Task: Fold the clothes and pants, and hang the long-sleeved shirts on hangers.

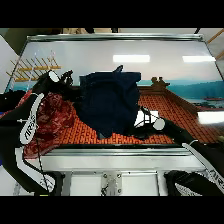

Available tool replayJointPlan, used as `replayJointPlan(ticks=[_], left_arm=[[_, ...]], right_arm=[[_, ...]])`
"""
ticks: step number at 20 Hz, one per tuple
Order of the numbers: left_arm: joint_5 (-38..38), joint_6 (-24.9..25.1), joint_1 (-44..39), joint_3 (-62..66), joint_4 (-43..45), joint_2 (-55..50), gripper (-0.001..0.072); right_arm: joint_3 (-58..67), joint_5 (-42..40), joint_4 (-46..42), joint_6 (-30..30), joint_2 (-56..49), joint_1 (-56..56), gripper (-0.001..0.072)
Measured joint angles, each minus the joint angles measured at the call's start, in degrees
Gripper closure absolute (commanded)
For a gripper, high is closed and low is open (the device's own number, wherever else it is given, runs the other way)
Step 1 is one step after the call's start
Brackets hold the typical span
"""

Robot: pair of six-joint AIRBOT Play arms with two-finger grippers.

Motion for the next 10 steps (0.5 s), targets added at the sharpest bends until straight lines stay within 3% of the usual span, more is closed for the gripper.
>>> replayJointPlan(ticks=[6,7,8,10], left_arm=[[-1.0,-0.2,-0.1,0.0,0.2,3.7,0.068],[-1.2,-0.2,-0.1,0.0,0.2,4.3,0.068],[-1.4,-0.2,-0.1,0.0,0.1,4.7,0.068],[-1.8,-0.2,-0.1,0.0,-0.1,5.3,0.068]], right_arm=[[1.0,-4.0,1.9,2.0,-3.1,2.2,0.002],[1.0,-4.3,1.9,2.4,-3.3,2.3,0.0092],[1.1,-4.6,1.9,2.4,-3.5,2.3,0.0221],[1.0,-5.1,0.1,3.0,-4.0,2.1,0.0681]])
